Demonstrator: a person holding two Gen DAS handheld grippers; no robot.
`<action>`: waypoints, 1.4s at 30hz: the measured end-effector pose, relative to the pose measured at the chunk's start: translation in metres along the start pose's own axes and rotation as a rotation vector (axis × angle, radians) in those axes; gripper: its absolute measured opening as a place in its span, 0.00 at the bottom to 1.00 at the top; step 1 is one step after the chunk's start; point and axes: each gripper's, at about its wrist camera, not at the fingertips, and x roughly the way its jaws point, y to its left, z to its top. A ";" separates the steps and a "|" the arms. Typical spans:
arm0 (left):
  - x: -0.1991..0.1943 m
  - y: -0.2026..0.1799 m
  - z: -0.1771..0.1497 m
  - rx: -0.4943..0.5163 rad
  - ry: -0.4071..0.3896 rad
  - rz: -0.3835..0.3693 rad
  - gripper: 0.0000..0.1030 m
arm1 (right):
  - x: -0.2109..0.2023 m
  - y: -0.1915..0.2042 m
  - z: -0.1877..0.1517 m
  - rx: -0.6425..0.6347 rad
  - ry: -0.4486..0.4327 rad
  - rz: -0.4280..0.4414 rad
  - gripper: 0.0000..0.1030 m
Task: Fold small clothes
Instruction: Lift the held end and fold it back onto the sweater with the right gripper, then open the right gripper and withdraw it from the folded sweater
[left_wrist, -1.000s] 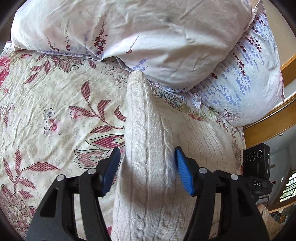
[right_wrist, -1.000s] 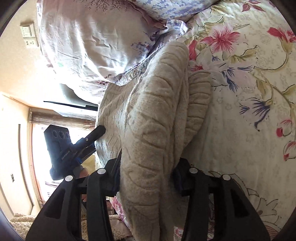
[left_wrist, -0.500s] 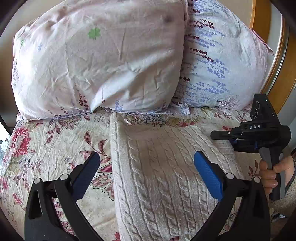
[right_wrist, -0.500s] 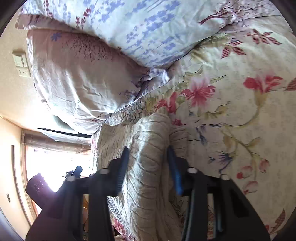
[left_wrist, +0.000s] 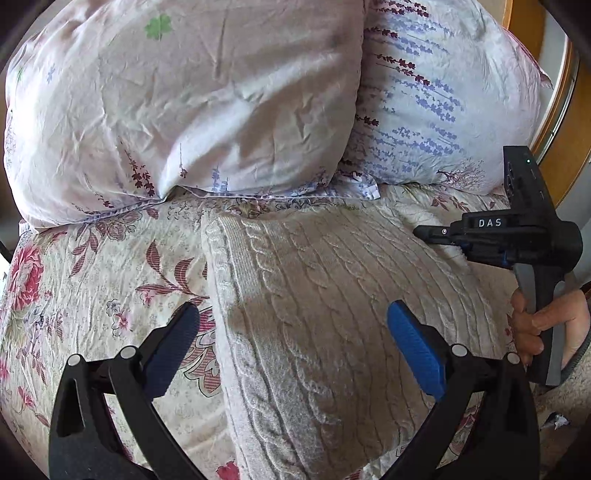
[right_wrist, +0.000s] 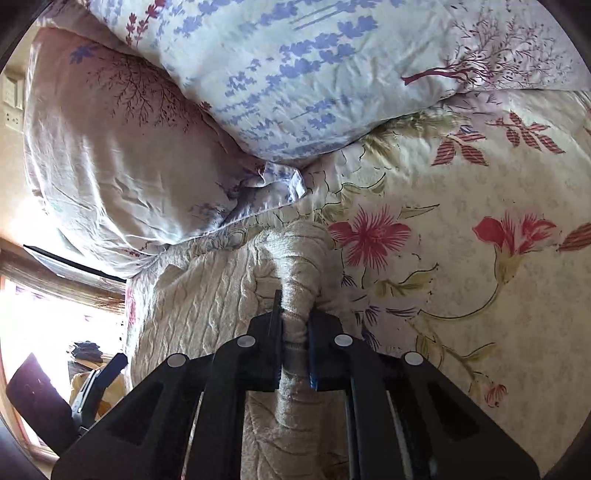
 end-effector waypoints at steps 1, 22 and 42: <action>0.000 0.000 -0.001 0.004 0.000 0.000 0.98 | -0.006 -0.002 0.001 0.011 0.003 0.009 0.18; 0.029 -0.007 -0.029 -0.020 0.152 0.036 0.98 | -0.034 -0.027 -0.087 0.049 0.022 0.013 0.22; -0.030 0.034 -0.069 -0.100 0.050 0.056 0.98 | -0.089 0.002 -0.142 -0.186 -0.048 -0.049 0.35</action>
